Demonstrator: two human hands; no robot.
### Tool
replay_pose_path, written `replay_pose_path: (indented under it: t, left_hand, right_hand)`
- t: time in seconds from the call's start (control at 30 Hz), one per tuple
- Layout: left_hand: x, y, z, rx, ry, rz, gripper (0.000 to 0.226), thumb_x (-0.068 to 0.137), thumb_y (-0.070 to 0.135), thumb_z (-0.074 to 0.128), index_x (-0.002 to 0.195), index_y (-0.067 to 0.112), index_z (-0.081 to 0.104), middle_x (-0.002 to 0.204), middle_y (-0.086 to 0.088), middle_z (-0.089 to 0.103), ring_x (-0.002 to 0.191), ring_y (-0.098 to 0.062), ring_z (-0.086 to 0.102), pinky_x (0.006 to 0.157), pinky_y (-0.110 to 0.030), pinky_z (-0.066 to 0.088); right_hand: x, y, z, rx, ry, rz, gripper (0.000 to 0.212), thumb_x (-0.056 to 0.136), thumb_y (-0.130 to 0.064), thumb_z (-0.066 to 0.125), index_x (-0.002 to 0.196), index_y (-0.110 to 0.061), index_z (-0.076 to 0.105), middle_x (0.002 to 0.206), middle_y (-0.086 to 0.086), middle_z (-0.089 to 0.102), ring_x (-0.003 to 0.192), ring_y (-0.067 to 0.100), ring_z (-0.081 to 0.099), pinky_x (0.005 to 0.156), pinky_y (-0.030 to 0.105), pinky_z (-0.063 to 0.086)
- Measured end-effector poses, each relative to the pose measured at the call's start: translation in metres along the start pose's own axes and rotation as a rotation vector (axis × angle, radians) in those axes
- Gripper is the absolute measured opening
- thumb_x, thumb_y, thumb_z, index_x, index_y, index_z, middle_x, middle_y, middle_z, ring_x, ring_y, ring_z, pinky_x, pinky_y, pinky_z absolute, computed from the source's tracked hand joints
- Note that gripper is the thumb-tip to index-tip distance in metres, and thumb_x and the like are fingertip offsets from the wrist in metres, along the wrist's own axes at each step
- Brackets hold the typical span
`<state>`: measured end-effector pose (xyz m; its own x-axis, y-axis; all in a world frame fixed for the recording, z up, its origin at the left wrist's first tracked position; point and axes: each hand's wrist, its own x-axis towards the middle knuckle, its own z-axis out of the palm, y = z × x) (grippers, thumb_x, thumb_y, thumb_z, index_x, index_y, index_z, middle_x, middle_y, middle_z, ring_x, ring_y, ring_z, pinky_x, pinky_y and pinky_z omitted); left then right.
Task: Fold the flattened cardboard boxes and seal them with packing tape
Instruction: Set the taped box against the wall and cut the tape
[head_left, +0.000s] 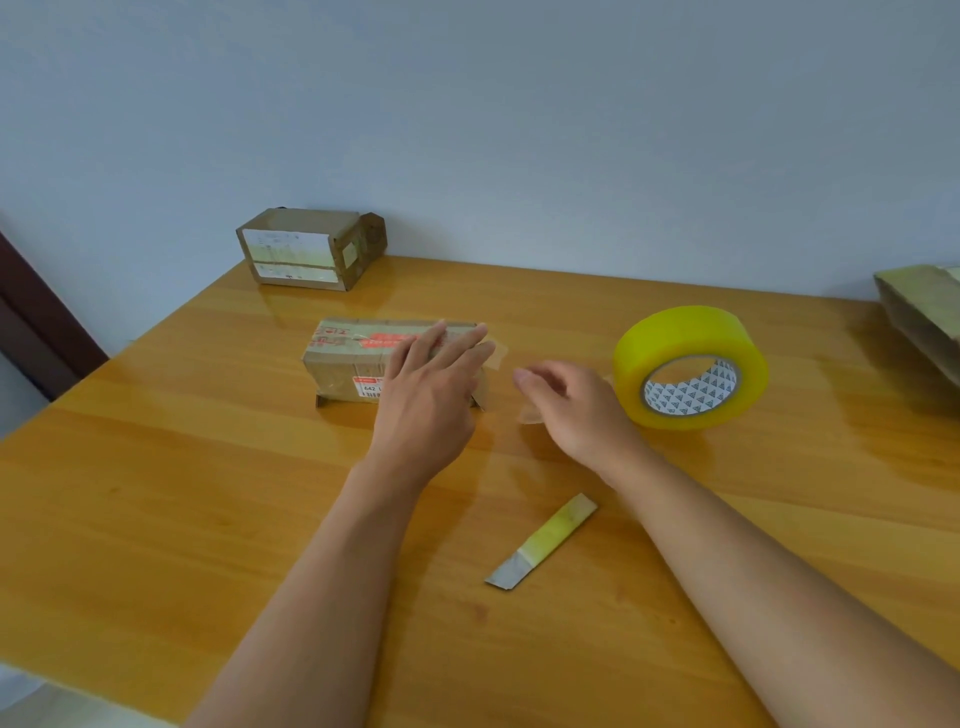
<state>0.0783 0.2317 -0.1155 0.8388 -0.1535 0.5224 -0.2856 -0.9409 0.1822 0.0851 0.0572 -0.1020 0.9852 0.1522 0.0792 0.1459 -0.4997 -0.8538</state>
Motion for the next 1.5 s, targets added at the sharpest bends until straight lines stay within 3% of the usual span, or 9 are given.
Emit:
replay_pose_path:
  t: [0.17,0.33,0.6,0.73,1.0,1.2,1.3,1.4,1.5]
  left_hand:
    - [0.000,-0.003,0.002,0.004,0.004,0.015,0.045,0.091,0.008,0.059,0.135,0.020,0.059,0.147,0.005,0.052,0.141,-0.031,0.039,0.113,-0.047,0.027]
    - [0.000,-0.004,0.001,-0.002,0.018,0.025,0.045,0.089,0.011,0.054,0.133,0.019,0.061,0.144,0.002,0.055,0.138,-0.033,0.042,0.111,-0.049,0.031]
    - [0.004,-0.006,-0.001,-0.047,0.001,-0.041,0.064,0.093,0.017,0.064,0.151,0.013,0.037,0.157,-0.006,0.038,0.142,-0.023,0.038,0.115,-0.039,0.027]
    - [0.006,-0.007,0.000,-0.040,-0.001,-0.037,0.049,0.093,0.019,0.065,0.139,0.007,0.052,0.147,-0.010,0.051,0.136,-0.027,0.047,0.112,-0.038,0.031]
    - [0.008,-0.009,-0.001,-0.072,0.037,-0.021,0.046,0.088,0.011,0.071,0.132,0.004,0.060,0.138,-0.013,0.059,0.129,-0.029,0.054,0.106,-0.040,0.038]
    - [0.008,-0.012,0.002,-0.086,0.060,-0.008,0.044,0.088,0.012,0.070,0.131,0.005,0.061,0.138,-0.012,0.059,0.130,-0.028,0.053,0.106,-0.040,0.039]
    - [0.007,-0.013,-0.001,-0.083,0.044,-0.022,0.045,0.092,0.020,0.067,0.136,0.012,0.059,0.143,-0.006,0.056,0.137,-0.023,0.046,0.112,-0.043,0.032]
    - [0.004,-0.015,-0.006,-0.005,0.015,-0.094,0.041,0.096,0.038,0.060,0.136,0.032,0.057,0.150,0.006,0.048,0.147,-0.026,0.028,0.113,-0.053,0.016]
    - [0.001,-0.022,-0.010,0.020,-0.032,-0.146,0.048,0.093,0.056,0.056,0.139,0.043,0.050,0.158,0.001,0.036,0.149,-0.028,0.022,0.113,-0.057,0.015]
  right_hand:
    - [0.030,-0.014,0.015,0.729,-0.060,0.407,0.025,0.100,-0.026,0.058,0.102,-0.001,0.063,0.079,0.014,0.065,0.060,0.019,0.063,0.055,0.026,0.056]
    - [0.037,-0.015,0.029,0.935,-0.072,0.450,0.015,0.099,-0.016,0.059,0.096,-0.002,0.062,0.075,0.012,0.062,0.052,0.016,0.064,0.049,0.024,0.053]
    - [0.044,-0.013,0.040,0.880,-0.045,0.410,0.018,0.100,-0.010,0.055,0.083,-0.008,0.055,0.076,0.013,0.063,0.062,0.021,0.065,0.060,0.030,0.055]
    - [0.047,-0.013,0.040,0.856,-0.057,0.420,0.018,0.101,-0.010,0.054,0.083,-0.007,0.056,0.072,0.011,0.062,0.063,0.021,0.062,0.061,0.029,0.056]
    - [0.056,-0.018,0.044,0.737,-0.102,0.446,0.012,0.099,-0.012,0.060,0.088,-0.007,0.058,0.068,0.009,0.059,0.047,0.013,0.052,0.043,0.022,0.044]
    - [0.055,-0.014,0.047,0.608,-0.002,0.417,0.024,0.095,-0.019,0.067,0.110,-0.011,0.051,0.080,0.010,0.063,0.052,0.015,0.054,0.047,0.025,0.046]
    - [0.051,-0.011,0.052,0.473,0.100,0.229,0.006,0.095,-0.016,0.064,0.096,-0.010,0.062,0.082,0.007,0.064,0.062,0.019,0.061,0.055,0.028,0.051]
    - [0.046,-0.009,0.055,0.500,0.105,0.135,0.017,0.097,-0.018,0.061,0.087,-0.007,0.070,0.077,0.007,0.068,0.068,0.019,0.066,0.061,0.029,0.055]
    - [0.040,-0.014,0.054,0.507,0.106,0.090,0.033,0.094,-0.038,0.065,0.075,-0.011,0.073,0.070,0.006,0.071,0.068,0.022,0.069,0.064,0.035,0.057]
